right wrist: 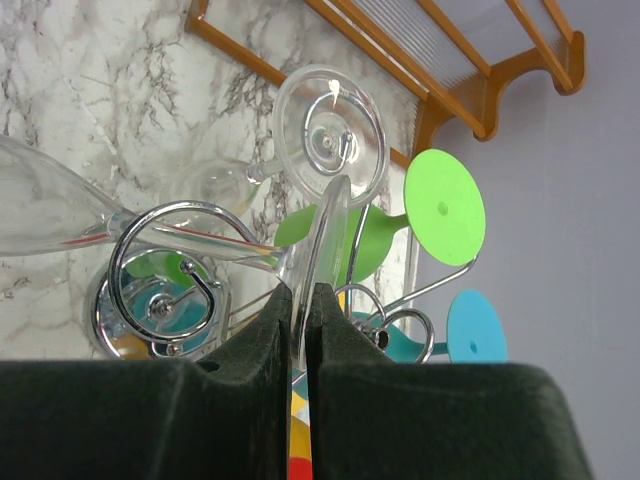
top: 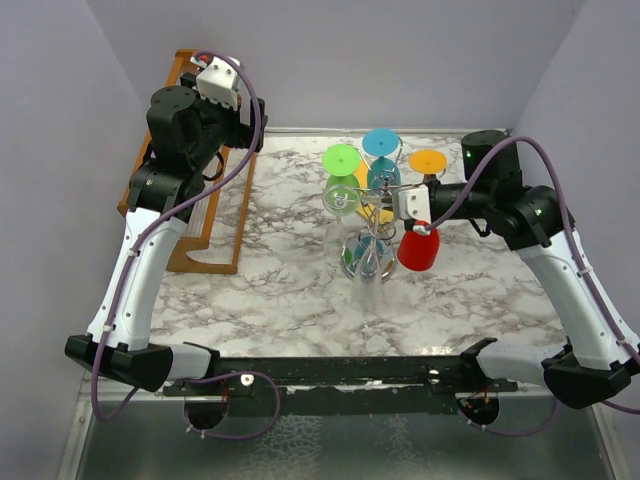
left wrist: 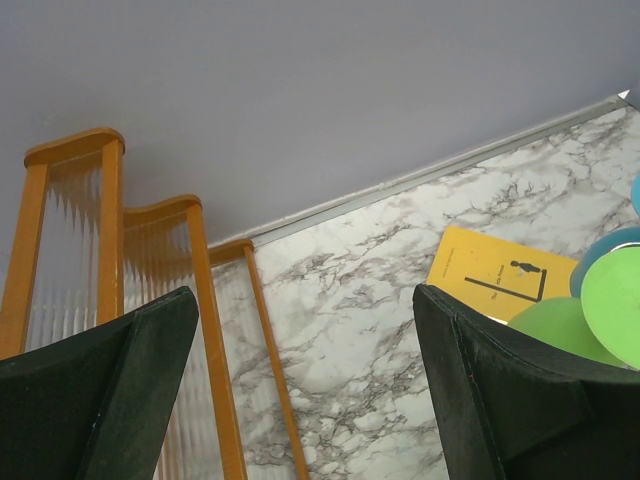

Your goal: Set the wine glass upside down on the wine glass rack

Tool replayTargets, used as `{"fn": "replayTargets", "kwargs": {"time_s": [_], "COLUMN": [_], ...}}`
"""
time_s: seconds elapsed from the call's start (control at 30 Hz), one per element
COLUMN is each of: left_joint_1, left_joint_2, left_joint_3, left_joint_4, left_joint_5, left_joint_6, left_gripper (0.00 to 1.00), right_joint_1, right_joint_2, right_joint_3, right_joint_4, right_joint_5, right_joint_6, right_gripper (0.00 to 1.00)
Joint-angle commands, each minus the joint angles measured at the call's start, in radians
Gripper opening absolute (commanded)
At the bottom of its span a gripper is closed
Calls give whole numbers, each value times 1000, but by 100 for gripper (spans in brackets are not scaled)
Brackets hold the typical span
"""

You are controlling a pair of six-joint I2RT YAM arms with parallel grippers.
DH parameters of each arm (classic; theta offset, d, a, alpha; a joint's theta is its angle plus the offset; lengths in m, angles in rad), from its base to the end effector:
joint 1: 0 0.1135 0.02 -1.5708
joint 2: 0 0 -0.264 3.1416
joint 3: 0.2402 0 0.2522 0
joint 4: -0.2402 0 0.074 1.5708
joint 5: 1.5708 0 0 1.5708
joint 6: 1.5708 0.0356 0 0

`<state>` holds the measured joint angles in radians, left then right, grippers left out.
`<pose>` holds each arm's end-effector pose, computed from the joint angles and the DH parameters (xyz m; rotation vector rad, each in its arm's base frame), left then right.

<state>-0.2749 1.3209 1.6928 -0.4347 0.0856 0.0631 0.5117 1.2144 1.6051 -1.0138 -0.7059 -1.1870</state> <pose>0.2594 -0.0763 0.5073 0.3403 1.6027 -0.2322 0.1750 0.1247 0.4507 -1.7636 1.0446 0.3579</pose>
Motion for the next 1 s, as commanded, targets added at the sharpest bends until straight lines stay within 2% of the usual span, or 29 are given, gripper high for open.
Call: {"fn": "replayTargets", "kwargs": {"time_s": [0.0,0.37,0.97], "left_joint_1": [5,6,5], "left_joint_2": [-6,-9,-29], "left_joint_3": [7,2,-8], "left_joint_4": [38,40,41], "left_joint_5": [25,34,60], "left_joint_6": [7,12,17], "left_gripper": [92,92,92], "right_joint_1": [16,21,21], "right_joint_2": [4,-41,-159], "right_joint_3": [27,43,-65], "right_joint_4": [45,20,37], "right_joint_5": [-62,-43,153], "right_joint_6": [33,59,65], "right_gripper": [1,2,1]}}
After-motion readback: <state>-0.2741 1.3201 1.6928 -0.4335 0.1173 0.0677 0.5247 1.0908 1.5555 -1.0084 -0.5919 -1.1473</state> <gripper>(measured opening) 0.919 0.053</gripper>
